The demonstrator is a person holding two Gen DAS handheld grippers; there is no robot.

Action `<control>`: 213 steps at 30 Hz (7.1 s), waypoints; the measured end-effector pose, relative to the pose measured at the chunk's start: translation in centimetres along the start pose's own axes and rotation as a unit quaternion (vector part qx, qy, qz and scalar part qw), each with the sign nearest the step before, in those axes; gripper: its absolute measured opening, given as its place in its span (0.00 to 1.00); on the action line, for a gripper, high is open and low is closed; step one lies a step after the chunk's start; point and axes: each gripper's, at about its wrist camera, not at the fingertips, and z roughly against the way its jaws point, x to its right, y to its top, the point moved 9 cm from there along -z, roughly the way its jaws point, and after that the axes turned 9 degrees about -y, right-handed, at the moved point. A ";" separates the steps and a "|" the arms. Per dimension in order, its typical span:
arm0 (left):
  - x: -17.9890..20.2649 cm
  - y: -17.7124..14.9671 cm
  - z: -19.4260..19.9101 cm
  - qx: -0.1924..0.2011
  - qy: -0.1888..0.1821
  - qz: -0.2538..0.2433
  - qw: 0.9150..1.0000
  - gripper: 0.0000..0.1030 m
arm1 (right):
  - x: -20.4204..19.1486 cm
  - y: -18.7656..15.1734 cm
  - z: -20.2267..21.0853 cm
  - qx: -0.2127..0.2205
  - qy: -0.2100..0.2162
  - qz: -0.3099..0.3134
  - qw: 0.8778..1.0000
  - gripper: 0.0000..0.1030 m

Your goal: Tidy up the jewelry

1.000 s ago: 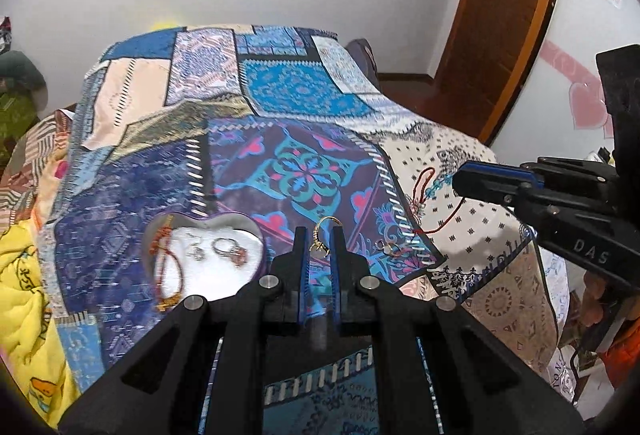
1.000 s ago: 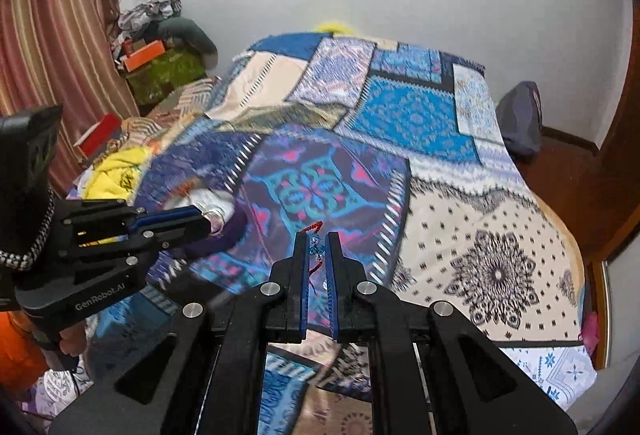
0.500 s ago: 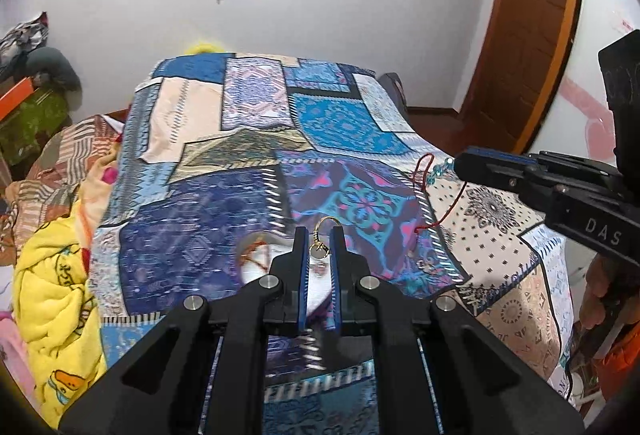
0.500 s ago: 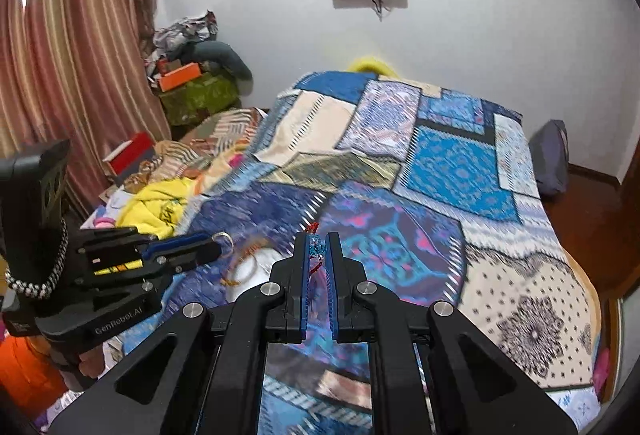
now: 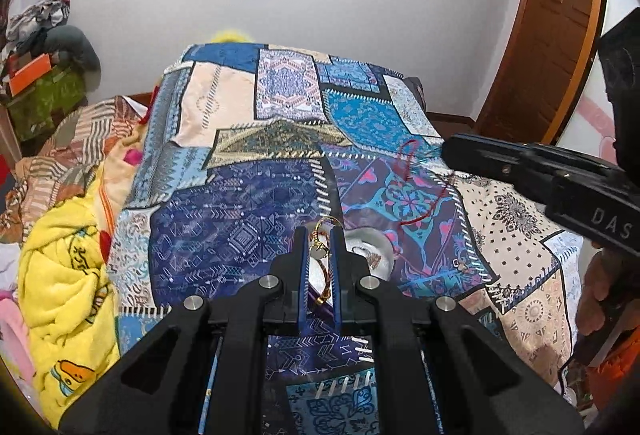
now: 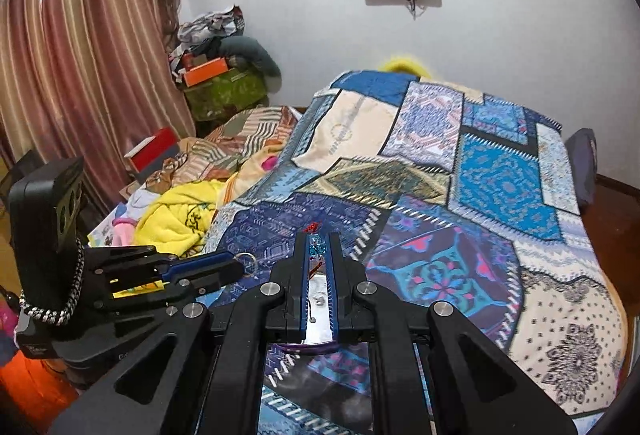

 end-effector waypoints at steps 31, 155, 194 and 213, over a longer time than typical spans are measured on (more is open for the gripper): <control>0.3 -3.5 -4.7 -0.063 -0.019 -0.008 0.998 0.08 | -0.9 -3.6 -5.1 -0.086 0.023 0.008 0.996 0.08; 13.2 -4.3 -11.5 -0.121 -0.064 -0.091 0.986 0.08 | 14.4 -8.4 3.3 -0.060 -0.081 -0.089 0.991 0.19; 0.8 -2.2 -3.7 -0.036 -0.012 -0.011 0.999 0.08 | 1.3 -3.3 -3.2 -0.048 0.012 -0.034 0.998 0.19; 0.8 -4.3 -5.5 -0.061 -0.022 -0.025 0.998 0.08 | 0.3 -5.2 -5.9 -0.096 0.029 -0.032 0.994 0.19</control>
